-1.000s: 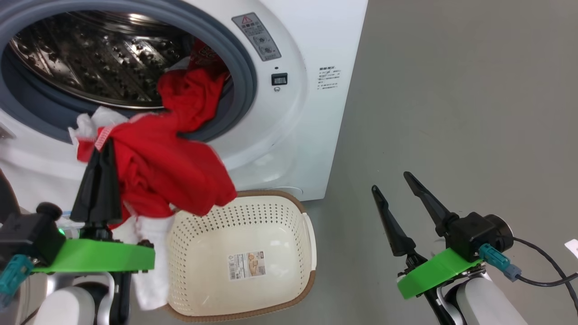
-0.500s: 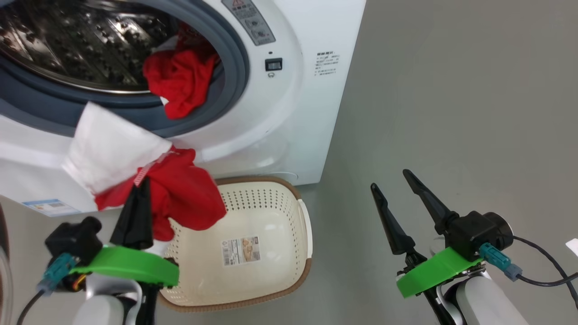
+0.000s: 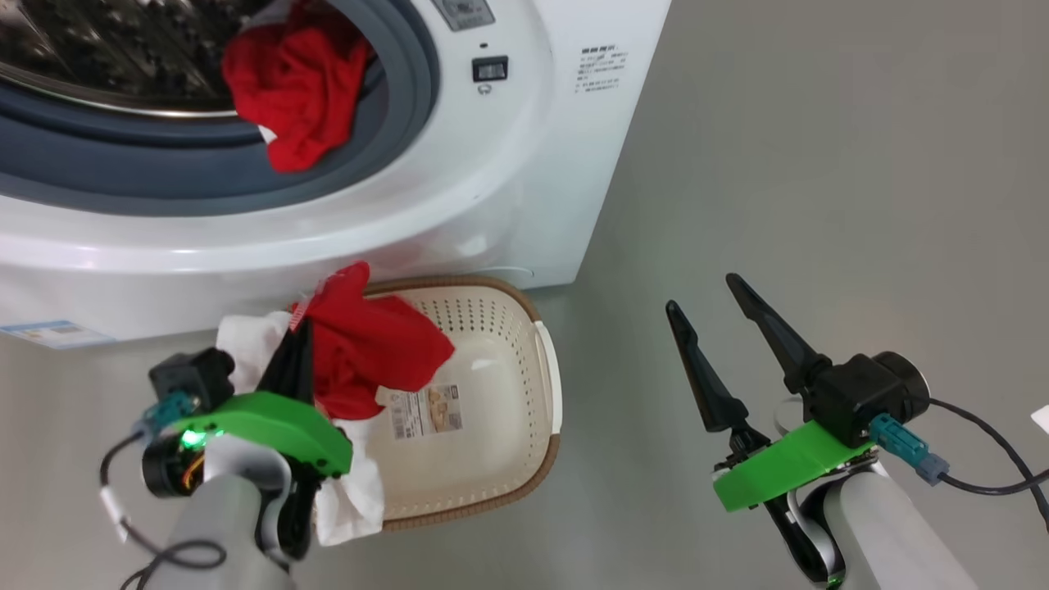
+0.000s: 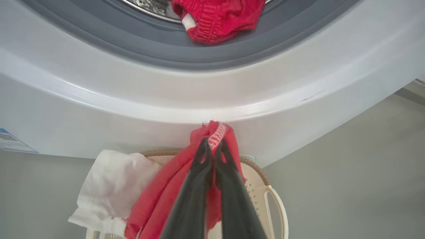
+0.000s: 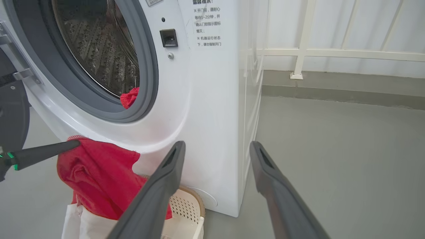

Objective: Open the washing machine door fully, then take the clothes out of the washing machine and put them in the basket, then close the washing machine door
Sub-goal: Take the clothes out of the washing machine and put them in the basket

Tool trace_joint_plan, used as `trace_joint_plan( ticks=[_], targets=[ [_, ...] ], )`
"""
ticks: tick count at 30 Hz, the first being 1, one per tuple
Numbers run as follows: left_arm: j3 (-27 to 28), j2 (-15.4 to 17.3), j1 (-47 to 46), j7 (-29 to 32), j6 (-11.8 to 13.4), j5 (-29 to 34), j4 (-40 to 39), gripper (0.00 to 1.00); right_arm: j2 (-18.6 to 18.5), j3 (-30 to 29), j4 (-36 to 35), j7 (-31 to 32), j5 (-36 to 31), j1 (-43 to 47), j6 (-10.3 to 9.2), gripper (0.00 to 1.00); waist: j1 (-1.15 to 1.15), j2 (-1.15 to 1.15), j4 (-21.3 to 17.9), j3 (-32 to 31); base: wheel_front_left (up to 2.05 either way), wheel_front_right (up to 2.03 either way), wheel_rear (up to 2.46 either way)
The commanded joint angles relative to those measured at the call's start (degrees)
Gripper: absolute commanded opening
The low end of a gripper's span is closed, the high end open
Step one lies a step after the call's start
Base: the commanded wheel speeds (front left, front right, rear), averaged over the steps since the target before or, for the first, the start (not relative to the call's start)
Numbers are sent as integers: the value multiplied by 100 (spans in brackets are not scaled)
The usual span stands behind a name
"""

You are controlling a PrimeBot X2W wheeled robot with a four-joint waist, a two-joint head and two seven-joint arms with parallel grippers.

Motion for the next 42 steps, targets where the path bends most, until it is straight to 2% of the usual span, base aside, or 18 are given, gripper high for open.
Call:
trace_joint_plan(
  ticks=[1,11,17,21,22,23,27,28,29,30,37,42],
  targets=[
    [131,112,-180,-24,-23,-43,66,0,5,157,-141,-36,31,-93,26,100,0,0,-51,144,0,0,0],
    [55,81,-1048,113,-152,-186,2021,0,12,198,-200,-36,105,-284,26,100,0,0,-218,552,0,0,0],
    [-107,59,-1349,84,-154,-108,2795,0,20,266,-222,-36,139,-363,26,100,0,0,-311,781,0,0,0],
    [-190,45,-1472,156,-167,-98,3042,0,25,301,-245,-36,156,-428,26,100,0,0,-380,958,0,0,0],
    [-199,44,-1494,184,-157,-101,3081,20,26,304,-253,-36,159,-449,26,100,0,0,-398,1006,0,0,0],
    [-208,44,-1513,198,-153,-103,3111,31,27,304,-258,-36,160,-468,26,100,0,0,-414,1049,0,0,0],
    [-265,65,-1546,166,-145,-77,3187,45,30,272,-261,-36,162,-509,26,100,0,0,-438,1147,0,0,0],
    [-267,69,-1546,155,-145,-84,3200,65,31,267,-261,-36,160,-512,26,100,0,0,-441,1157,0,0,0],
    [-267,73,-1548,143,-145,-92,3212,92,31,265,-261,-36,159,-515,26,100,0,0,-444,1164,0,0,0],
    [-234,74,-1545,102,-146,-134,3220,100,32,266,-259,-36,158,-516,26,100,0,0,-449,1165,0,0,0],
    [-281,62,-1537,-212,-229,-145,3232,100,36,225,-212,-36,170,-536,26,100,0,0,-422,1068,0,0,0],
    [-320,47,-1507,-441,-353,-134,2951,100,38,189,-162,-36,141,-473,26,100,0,0,-312,866,0,0,0]
  ],
)
